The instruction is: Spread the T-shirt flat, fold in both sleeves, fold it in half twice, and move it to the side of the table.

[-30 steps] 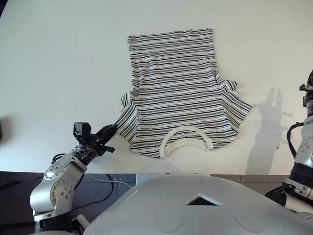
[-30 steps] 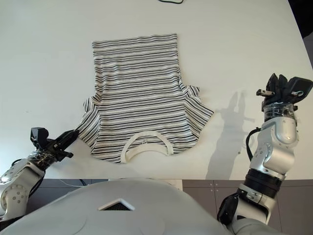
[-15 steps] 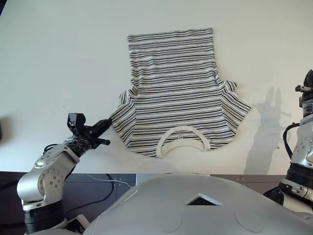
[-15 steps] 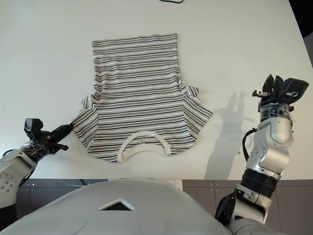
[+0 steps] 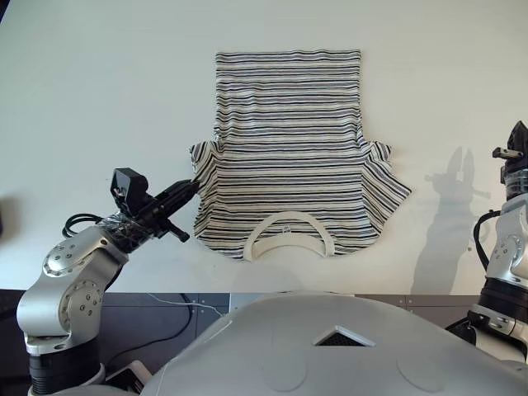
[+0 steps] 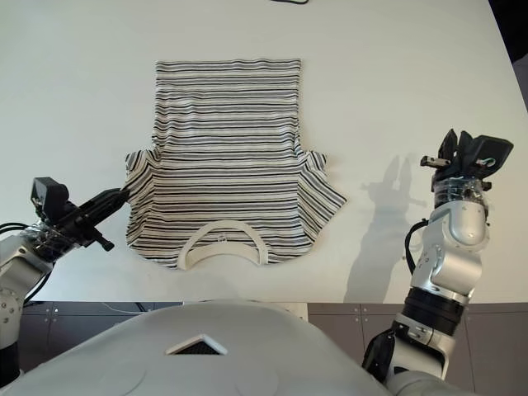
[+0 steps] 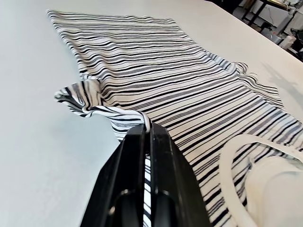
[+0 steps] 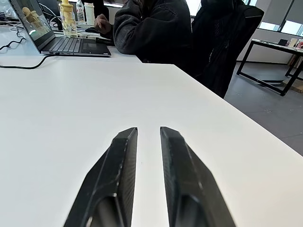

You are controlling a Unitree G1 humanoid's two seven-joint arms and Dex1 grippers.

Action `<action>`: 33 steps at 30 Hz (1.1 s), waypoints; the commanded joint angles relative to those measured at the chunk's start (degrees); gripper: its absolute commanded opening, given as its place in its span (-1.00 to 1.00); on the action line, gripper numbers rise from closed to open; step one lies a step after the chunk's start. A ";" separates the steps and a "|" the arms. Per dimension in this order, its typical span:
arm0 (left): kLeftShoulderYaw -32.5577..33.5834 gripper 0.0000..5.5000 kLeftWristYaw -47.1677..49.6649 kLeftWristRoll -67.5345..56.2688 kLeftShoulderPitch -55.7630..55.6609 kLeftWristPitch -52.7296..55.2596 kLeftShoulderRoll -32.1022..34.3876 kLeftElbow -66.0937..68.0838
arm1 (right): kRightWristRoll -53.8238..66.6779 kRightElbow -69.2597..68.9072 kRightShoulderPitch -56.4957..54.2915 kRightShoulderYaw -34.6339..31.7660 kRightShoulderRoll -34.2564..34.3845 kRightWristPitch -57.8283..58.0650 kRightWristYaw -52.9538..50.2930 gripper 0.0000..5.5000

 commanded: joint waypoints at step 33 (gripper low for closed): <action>-19.62 -0.69 7.64 20.79 -10.09 -7.67 1.69 -1.12 | 7.53 -19.13 16.14 8.53 3.56 13.84 5.80 -0.67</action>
